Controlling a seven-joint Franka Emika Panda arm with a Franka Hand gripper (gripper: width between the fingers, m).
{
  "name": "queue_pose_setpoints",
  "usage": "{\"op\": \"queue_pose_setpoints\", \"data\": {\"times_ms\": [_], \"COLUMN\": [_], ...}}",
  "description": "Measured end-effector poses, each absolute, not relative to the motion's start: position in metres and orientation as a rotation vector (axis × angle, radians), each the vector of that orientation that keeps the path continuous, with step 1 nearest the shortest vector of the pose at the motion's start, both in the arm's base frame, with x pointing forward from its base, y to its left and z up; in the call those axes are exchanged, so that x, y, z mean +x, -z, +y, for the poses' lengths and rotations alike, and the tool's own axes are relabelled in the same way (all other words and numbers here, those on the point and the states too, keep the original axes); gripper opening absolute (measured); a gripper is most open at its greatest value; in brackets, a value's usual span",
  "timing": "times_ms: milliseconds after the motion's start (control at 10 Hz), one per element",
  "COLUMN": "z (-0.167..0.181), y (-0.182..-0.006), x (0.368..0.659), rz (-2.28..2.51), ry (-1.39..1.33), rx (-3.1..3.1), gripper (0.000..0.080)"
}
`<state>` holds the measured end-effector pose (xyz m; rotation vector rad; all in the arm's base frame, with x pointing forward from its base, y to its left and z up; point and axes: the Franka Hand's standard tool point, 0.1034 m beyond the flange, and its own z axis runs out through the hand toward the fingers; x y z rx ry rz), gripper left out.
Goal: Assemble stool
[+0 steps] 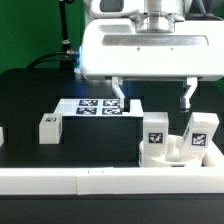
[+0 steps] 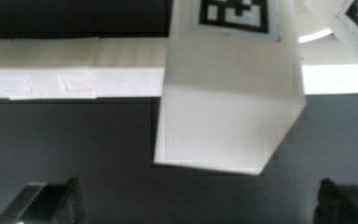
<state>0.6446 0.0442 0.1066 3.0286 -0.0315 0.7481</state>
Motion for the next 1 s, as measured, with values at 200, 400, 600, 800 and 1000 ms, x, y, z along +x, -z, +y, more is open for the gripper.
{"op": "queue_pose_setpoints", "data": {"times_ms": [200,400,600,800,1000], "z": [0.046,0.051,0.048,0.049,0.047], "y": [-0.103,-0.098,-0.100,-0.097,-0.093], "x": [0.643,0.636,0.638,0.632,0.632], "rz": [-0.033,-0.051,-0.062,-0.063,-0.067], "ry": [-0.658,-0.427,-0.153,0.094,0.128], "rx": [3.059,3.123,3.165,3.180,3.179], "gripper": [0.0649,0.0649,0.0649,0.0649,0.0649]}}
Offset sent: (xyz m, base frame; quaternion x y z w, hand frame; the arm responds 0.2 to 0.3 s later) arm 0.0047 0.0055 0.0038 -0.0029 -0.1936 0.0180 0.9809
